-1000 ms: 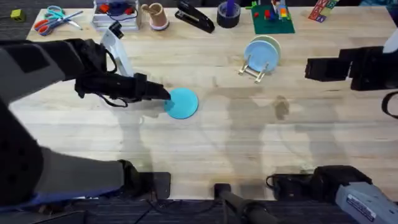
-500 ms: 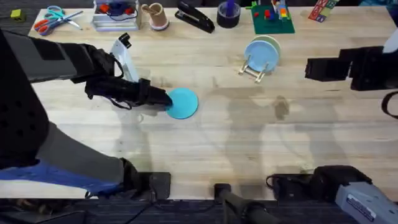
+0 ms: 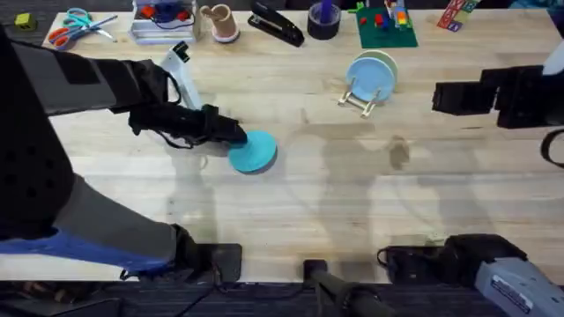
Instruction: Pick up the plates from the table one by one and place each into a slot on the dish rack.
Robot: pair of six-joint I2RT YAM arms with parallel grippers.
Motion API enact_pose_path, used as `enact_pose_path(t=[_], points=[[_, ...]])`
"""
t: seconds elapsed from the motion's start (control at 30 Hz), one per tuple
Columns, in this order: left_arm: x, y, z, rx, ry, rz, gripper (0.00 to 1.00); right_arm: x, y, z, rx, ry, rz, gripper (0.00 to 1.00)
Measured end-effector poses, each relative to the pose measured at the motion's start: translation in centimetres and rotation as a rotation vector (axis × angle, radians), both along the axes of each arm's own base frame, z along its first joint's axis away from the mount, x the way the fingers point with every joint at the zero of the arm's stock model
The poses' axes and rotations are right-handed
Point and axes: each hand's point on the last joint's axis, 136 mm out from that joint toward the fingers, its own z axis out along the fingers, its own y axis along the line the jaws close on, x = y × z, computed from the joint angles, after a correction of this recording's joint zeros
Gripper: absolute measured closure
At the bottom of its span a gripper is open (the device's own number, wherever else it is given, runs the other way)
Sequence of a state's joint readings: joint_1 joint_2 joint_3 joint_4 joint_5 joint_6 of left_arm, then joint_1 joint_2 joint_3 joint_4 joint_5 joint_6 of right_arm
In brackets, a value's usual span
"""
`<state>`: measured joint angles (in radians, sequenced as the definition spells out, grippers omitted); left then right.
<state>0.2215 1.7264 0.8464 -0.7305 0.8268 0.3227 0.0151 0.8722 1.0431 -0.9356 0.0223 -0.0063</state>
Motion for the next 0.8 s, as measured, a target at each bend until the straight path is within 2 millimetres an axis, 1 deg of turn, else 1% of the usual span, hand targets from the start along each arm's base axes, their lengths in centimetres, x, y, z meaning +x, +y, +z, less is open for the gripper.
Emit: enact_pose_path(t=[0.33,0.5,0.6,0.8], points=[[0.0,-0.3,0.0,-0.001,0.009,0.0,0.96,0.0,0.0,0.0,0.002,0.0,-0.002,0.006],[0.0,-0.3,0.0,-0.001,0.009,0.0,0.96,-0.5,0.3,-0.4,0.066,0.03,-0.051,0.007],[0.0,-0.3,0.0,-0.001,0.009,0.0,0.96,-0.8,1.2,-0.6,0.16,0.048,-0.086,0.007],[0.0,-0.3,0.0,0.0,0.01,0.001,0.961,-1.1,3.9,-0.3,0.372,0.087,-0.122,0.007]])
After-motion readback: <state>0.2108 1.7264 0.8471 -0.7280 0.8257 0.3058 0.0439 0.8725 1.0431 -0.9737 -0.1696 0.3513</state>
